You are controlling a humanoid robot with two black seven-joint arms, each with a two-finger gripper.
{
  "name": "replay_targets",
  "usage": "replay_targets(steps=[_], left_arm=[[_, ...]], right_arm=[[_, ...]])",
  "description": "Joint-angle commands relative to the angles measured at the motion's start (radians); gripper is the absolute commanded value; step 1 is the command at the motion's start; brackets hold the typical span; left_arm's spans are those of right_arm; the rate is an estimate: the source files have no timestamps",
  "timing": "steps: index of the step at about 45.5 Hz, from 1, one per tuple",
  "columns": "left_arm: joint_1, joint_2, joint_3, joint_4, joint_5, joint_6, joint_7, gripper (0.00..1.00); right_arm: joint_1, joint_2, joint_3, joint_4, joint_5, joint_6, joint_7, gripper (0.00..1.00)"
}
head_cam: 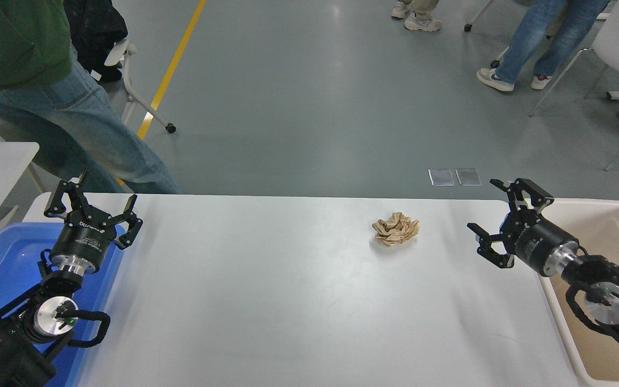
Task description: Clean the table surface
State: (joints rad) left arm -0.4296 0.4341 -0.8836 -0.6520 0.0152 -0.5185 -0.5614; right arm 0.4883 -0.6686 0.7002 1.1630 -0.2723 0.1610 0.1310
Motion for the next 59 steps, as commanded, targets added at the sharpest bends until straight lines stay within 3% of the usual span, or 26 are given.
replay_targets(steps=[1, 17, 31, 41, 59], left_arm=[[0.000, 0.000, 0.000, 0.000, 0.000, 0.000, 0.000, 0.99], [0.000, 0.000, 0.000, 0.000, 0.000, 0.000, 0.000, 0.99], [0.000, 0.000, 0.000, 0.000, 0.000, 0.000, 0.000, 0.99], [0.000, 0.000, 0.000, 0.000, 0.000, 0.000, 0.000, 0.99], [0.000, 0.000, 0.000, 0.000, 0.000, 0.000, 0.000, 0.99]], right_arm=[[0.068, -0.046, -0.097, 0.081, -0.208, -0.037, -0.010, 1.00], [0.180, -0.037, -0.246, 0.133, -0.582, -0.146, -0.008, 1.00], [0.332, 0.006, -0.452, 0.124, -0.688, -0.242, -0.008, 1.00], [0.357, 0.009, -0.510, 0.075, -0.735, -0.285, -0.008, 1.00], [0.342, 0.195, -0.597, -0.054, -0.872, -0.566, 0.001, 1.00]])
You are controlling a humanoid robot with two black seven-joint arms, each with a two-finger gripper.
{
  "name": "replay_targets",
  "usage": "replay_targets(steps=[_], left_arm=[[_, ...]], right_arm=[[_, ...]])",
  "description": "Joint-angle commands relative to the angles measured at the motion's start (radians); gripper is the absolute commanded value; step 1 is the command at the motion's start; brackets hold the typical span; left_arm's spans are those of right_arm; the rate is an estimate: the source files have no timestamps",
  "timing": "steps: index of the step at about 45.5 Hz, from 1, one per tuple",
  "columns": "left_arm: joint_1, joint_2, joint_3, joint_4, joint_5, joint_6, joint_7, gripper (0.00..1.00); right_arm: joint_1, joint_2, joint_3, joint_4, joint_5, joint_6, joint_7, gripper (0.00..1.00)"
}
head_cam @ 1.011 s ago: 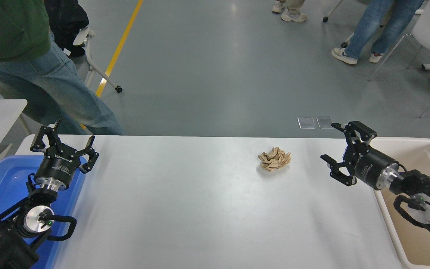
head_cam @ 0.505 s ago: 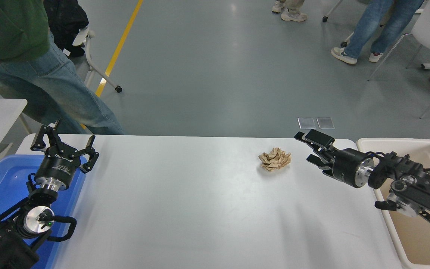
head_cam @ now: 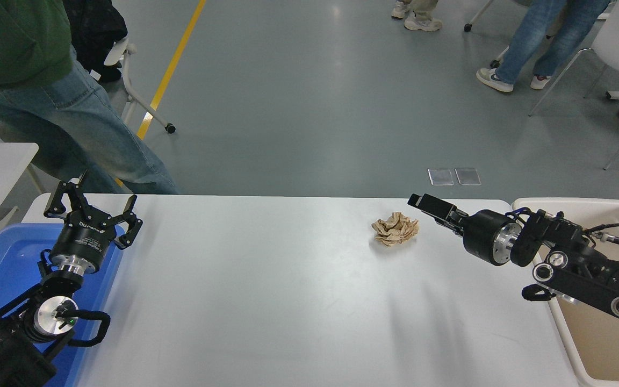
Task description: Clean the table surface
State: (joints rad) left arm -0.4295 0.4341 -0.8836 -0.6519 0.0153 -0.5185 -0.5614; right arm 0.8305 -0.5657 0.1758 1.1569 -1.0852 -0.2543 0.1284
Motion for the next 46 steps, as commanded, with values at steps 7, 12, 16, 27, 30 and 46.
replay_targets(steps=[7, 12, 16, 27, 30, 46], left_arm=[[0.000, 0.000, 0.000, 0.000, 0.000, 0.000, 0.000, 0.99], [0.000, 0.000, 0.000, 0.000, 0.000, 0.000, 0.000, 0.99], [0.002, 0.000, 0.000, 0.000, 0.000, 0.000, 0.000, 0.99], [0.000, 0.000, 0.000, 0.000, 0.000, 0.000, 0.000, 0.99], [0.000, 0.000, 0.000, 0.000, 0.000, 0.000, 0.000, 0.99], [0.002, 0.000, 0.000, 0.000, 0.000, 0.000, 0.000, 0.99]], right_arm=[[-0.024, 0.164, -0.076, -0.100, -0.053, -0.247, 0.003, 1.00], [-0.048, 0.220, -0.079, -0.160, -0.050, -0.307, 0.005, 1.00], [-0.070, 0.277, -0.076, -0.221, -0.050, -0.350, 0.014, 1.00], [-0.076, 0.440, -0.171, -0.469, -0.048, -0.516, 0.077, 1.00], [-0.074, 0.481, -0.193, -0.545, -0.036, -0.537, 0.077, 1.00], [-0.062, 0.564, -0.262, -0.700, 0.145, -0.525, 0.077, 1.00]])
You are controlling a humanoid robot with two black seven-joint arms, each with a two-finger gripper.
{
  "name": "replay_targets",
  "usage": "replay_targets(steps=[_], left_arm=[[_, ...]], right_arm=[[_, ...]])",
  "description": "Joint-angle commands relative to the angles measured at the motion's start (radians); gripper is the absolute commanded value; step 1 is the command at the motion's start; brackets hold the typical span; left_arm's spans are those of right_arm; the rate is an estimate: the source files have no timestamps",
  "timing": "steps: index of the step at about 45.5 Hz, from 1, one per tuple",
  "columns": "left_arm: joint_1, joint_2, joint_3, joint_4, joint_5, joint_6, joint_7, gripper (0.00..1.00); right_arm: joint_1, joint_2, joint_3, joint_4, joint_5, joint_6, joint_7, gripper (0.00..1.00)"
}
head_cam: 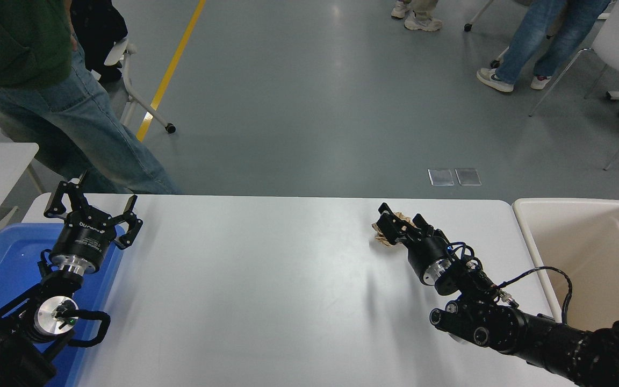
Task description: Clean the table surface
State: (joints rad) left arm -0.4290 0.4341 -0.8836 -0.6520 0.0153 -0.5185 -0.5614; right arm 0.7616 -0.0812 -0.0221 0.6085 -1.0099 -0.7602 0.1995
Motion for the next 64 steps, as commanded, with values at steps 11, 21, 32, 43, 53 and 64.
replay_targets(steps=[11, 21, 32, 43, 53, 64], left_arm=[[0.001, 0.000, 0.000, 0.000, 0.000, 0.000, 0.000, 0.99], [0.001, 0.000, 0.000, 0.000, 0.000, 0.000, 0.000, 0.99], [0.001, 0.000, -0.002, 0.000, 0.000, 0.000, 0.000, 0.99], [0.001, 0.000, -0.002, 0.000, 0.000, 0.000, 0.000, 0.99], [0.001, 0.000, -0.002, -0.001, 0.000, 0.000, 0.000, 0.99], [0.001, 0.000, -0.002, 0.000, 0.000, 0.000, 0.000, 0.99]], right_arm=[[0.010, 0.081, -0.199, -0.438, 0.074, -0.027, 0.008, 1.00], [0.012, 0.081, -0.196, -0.368, 0.099, -0.015, 0.008, 1.00], [0.035, 0.081, -0.185, -0.199, 0.163, 0.047, 0.008, 1.00], [0.051, 0.081, -0.191, -0.208, 0.163, 0.071, 0.006, 1.00], [0.053, 0.081, -0.194, -0.208, 0.163, 0.195, 0.000, 1.00], [0.116, 0.081, -0.180, -0.243, 0.200, 0.344, -0.005, 1.00]])
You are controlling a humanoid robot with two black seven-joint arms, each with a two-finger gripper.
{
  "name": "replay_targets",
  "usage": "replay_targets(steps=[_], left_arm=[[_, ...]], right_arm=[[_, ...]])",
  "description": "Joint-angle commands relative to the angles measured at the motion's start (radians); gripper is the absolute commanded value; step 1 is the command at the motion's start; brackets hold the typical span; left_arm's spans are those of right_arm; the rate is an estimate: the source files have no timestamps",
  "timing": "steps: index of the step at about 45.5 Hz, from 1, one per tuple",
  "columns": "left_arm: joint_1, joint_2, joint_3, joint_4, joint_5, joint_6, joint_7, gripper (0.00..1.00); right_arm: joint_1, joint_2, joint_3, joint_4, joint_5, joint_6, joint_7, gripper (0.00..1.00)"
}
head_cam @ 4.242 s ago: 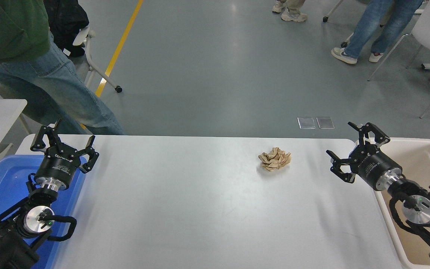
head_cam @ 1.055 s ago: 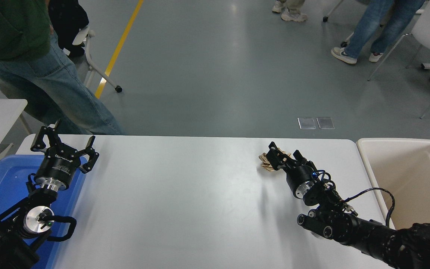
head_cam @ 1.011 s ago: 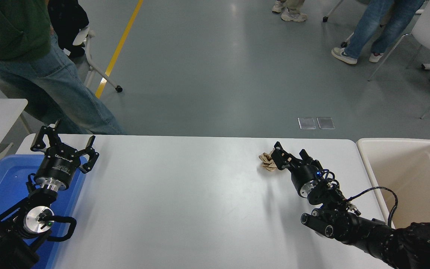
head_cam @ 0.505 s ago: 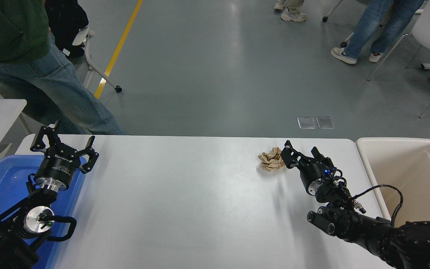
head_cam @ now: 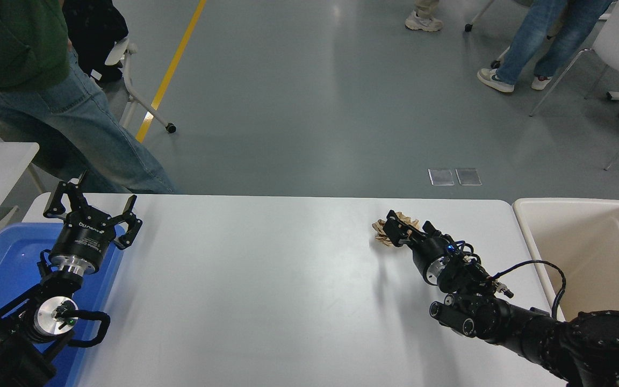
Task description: Clean the table surface
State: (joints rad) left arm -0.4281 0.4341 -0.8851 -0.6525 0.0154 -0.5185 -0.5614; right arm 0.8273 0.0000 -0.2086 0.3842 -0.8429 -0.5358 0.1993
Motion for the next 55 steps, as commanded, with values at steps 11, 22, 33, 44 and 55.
replay_targets(steps=[11, 22, 33, 44, 55], left_arm=[[0.000, 0.000, 0.000, 0.001, 0.000, 0.000, 0.000, 0.99], [0.000, 0.000, 0.000, -0.001, 0.000, 0.000, 0.000, 0.99], [0.000, 0.000, 0.000, -0.001, 0.000, 0.000, 0.000, 0.99], [0.000, 0.000, 0.000, -0.001, 0.000, -0.002, 0.000, 0.99], [0.000, 0.000, 0.000, -0.001, -0.002, 0.000, 0.000, 0.99]], right_arm=[[0.099, 0.000, 0.006, -0.008, 0.047, 0.168, -0.004, 1.00], [0.111, 0.000, -0.021, -0.013, 0.027, 0.263, -0.006, 1.00], [0.110, 0.000, -0.103, -0.011, 0.035, 0.321, -0.011, 1.00], [0.108, 0.000, -0.114, -0.008, 0.028, 0.373, -0.014, 1.00], [0.108, 0.000, -0.160, -0.028, 0.021, 0.382, -0.044, 1.00]])
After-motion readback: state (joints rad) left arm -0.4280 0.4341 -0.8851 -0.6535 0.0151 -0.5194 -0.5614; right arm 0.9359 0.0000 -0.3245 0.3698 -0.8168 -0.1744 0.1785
